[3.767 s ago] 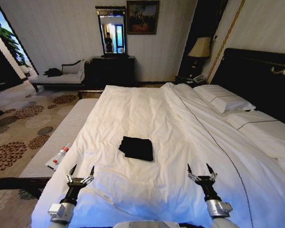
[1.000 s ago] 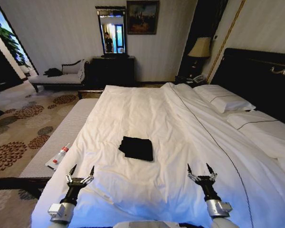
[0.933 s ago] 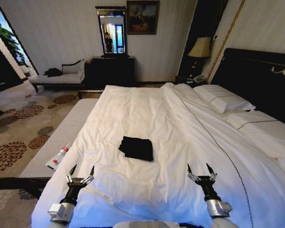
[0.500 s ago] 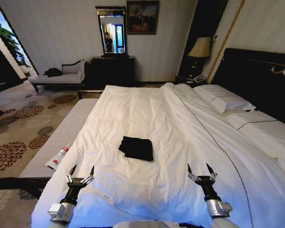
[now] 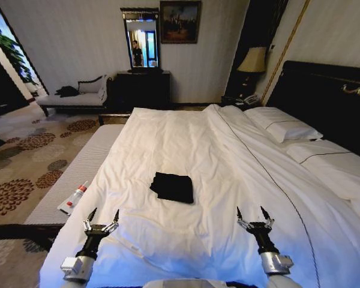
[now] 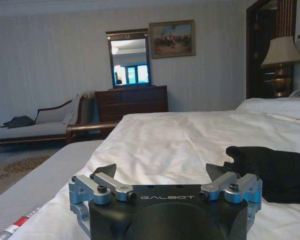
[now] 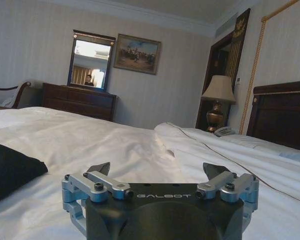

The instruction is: Fold the clothes on the bed.

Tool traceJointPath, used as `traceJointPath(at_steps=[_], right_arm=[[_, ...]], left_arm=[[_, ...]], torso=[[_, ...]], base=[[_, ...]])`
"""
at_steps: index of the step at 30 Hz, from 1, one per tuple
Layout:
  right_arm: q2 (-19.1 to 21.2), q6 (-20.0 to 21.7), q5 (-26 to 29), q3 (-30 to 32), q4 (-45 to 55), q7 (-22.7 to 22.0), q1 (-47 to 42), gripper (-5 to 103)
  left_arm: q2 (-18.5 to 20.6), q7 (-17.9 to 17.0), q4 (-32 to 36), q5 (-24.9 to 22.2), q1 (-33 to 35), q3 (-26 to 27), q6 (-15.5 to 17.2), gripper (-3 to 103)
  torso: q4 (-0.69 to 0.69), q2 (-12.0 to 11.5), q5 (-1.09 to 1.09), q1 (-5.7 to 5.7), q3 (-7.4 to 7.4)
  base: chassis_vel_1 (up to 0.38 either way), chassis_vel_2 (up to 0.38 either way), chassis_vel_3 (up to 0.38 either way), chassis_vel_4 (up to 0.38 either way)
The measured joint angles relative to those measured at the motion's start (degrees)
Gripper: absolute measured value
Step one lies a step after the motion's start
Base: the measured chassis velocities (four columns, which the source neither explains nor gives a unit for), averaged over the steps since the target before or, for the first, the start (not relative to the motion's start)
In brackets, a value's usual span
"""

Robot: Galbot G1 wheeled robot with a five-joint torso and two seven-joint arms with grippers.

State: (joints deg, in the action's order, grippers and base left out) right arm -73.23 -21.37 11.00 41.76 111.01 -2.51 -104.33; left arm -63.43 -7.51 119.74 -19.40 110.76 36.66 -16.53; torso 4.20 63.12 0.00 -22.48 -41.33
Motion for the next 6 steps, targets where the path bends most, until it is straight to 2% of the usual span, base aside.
traceJointPath(at_steps=[6], right_arm=[[0.00, 0.00, 0.00, 0.00, 0.00, 0.00, 0.00, 100]], left_arm=[[0.00, 0.00, 0.00, 0.00, 0.00, 0.00, 0.00, 100]], torso=[[0.00, 0.00, 0.00, 0.00, 0.00]], base=[[0.000, 0.000, 0.000, 0.000]])
